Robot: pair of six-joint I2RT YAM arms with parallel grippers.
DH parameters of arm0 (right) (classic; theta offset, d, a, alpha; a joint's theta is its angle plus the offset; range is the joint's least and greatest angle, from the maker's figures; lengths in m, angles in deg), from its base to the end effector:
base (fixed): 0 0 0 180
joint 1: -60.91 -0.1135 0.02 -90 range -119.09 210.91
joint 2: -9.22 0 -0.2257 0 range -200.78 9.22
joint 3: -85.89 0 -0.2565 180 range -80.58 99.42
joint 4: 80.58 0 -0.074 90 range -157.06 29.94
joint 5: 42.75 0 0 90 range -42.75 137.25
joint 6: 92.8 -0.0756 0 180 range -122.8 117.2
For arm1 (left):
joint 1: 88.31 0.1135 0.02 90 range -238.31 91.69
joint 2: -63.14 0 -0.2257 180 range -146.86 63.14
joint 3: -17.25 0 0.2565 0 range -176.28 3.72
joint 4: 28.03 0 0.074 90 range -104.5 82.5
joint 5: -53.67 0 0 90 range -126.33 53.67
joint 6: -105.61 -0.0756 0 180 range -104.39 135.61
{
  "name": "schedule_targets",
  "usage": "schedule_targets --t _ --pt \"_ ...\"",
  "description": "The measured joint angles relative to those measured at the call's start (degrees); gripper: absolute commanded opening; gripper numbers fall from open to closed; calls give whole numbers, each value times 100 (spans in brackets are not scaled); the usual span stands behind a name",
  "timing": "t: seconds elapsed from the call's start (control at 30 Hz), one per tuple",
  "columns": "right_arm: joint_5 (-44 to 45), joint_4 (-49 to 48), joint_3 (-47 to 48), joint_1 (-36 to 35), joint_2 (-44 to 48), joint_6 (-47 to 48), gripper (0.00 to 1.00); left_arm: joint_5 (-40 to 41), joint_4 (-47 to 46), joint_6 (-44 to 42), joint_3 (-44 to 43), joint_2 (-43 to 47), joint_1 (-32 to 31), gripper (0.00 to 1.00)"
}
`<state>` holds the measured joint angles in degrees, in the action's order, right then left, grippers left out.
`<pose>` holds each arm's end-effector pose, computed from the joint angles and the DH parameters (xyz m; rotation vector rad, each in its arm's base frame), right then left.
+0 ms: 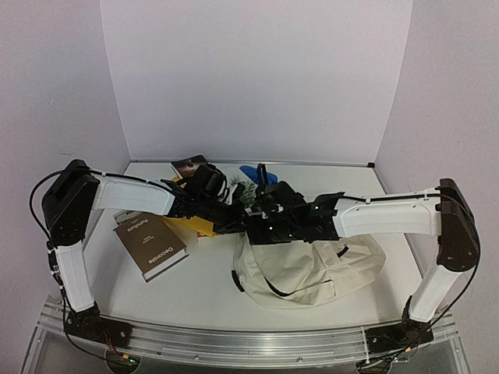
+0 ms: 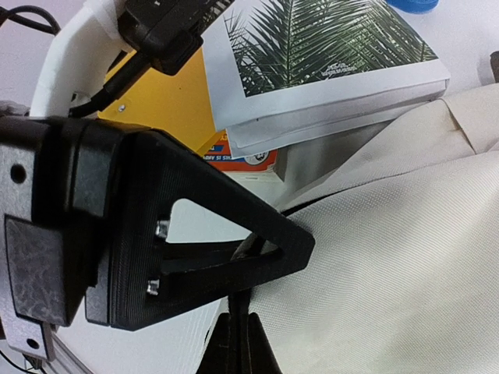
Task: Pack the student bag
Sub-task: Unzip the student bag at the center of the board.
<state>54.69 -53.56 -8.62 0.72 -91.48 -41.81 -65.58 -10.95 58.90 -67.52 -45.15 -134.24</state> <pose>0.2171 0.3593 0.1679 -0.3753 2.3852 0.7122 0.2741 -0.3363 0.1344 0.3660 2.5511 -1.3019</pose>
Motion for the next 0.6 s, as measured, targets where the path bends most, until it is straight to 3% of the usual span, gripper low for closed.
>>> schedule_targets --t 0.6 --pt "-326 -508 -525 51 254 -46 0 -178 -61 46 -89 -32 58 0"
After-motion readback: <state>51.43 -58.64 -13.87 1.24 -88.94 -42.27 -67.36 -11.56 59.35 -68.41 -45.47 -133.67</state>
